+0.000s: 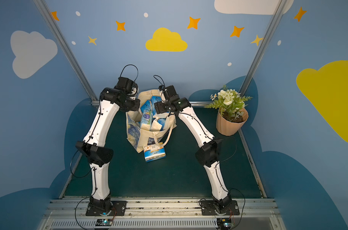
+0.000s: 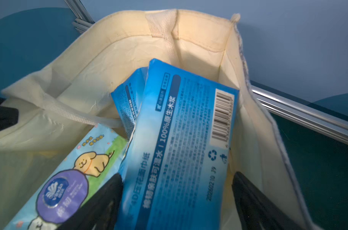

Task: Put tissues into the canvas bag
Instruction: Place the pack of facial tissues in the canvas bag, then move the pack of facial tissues to the center of the board.

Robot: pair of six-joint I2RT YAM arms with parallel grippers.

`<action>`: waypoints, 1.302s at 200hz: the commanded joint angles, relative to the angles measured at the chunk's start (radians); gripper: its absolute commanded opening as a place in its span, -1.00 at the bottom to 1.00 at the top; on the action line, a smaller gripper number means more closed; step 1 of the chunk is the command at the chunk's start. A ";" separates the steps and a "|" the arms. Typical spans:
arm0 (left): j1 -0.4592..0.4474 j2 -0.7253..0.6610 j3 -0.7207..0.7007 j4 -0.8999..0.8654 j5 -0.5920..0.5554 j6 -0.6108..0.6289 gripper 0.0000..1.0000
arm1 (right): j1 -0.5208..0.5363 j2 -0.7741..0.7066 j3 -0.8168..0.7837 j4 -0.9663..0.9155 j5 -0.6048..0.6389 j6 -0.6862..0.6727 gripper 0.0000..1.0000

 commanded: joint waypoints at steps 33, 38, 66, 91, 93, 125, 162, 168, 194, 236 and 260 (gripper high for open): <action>0.000 -0.009 -0.003 -0.008 -0.036 0.010 -0.69 | -0.068 -0.539 -0.503 0.188 -0.085 -0.072 0.73; 0.002 -0.009 -0.004 -0.009 -0.044 0.012 -0.69 | -0.082 -0.581 -0.548 0.179 -0.105 -0.071 0.73; 0.005 -0.013 -0.004 -0.015 -0.060 0.013 -0.69 | -0.151 -0.730 -0.774 0.017 -0.170 -0.078 0.73; 0.006 -0.013 -0.005 -0.018 -0.065 0.013 -0.69 | -0.151 -0.800 -0.993 -0.108 -0.185 -0.095 0.73; 0.007 -0.013 -0.005 -0.018 -0.065 0.012 -0.69 | -0.152 -0.804 -1.006 -0.113 -0.191 -0.096 0.73; 0.006 -0.010 -0.005 -0.017 -0.062 0.006 -0.69 | -0.084 -0.844 -1.221 -0.076 -0.284 -0.025 0.73; 0.006 -0.003 -0.005 -0.014 -0.056 0.004 -0.69 | 0.076 -0.789 -1.246 0.016 -0.348 -0.008 0.73; 0.006 -0.002 -0.005 -0.013 -0.056 0.005 -0.69 | 0.094 -0.779 -1.235 0.019 -0.361 -0.015 0.73; 0.007 0.001 -0.005 -0.008 -0.053 0.007 -0.69 | 0.157 -0.727 -1.184 0.017 -0.444 -0.078 0.72; 0.008 0.005 -0.005 -0.009 -0.049 -0.002 -0.70 | 0.240 -0.577 -1.037 -0.050 -0.565 -0.199 0.68; 0.019 0.008 -0.006 -0.006 -0.036 -0.028 -0.72 | 0.276 -0.488 -0.980 -0.022 -0.607 -0.235 0.60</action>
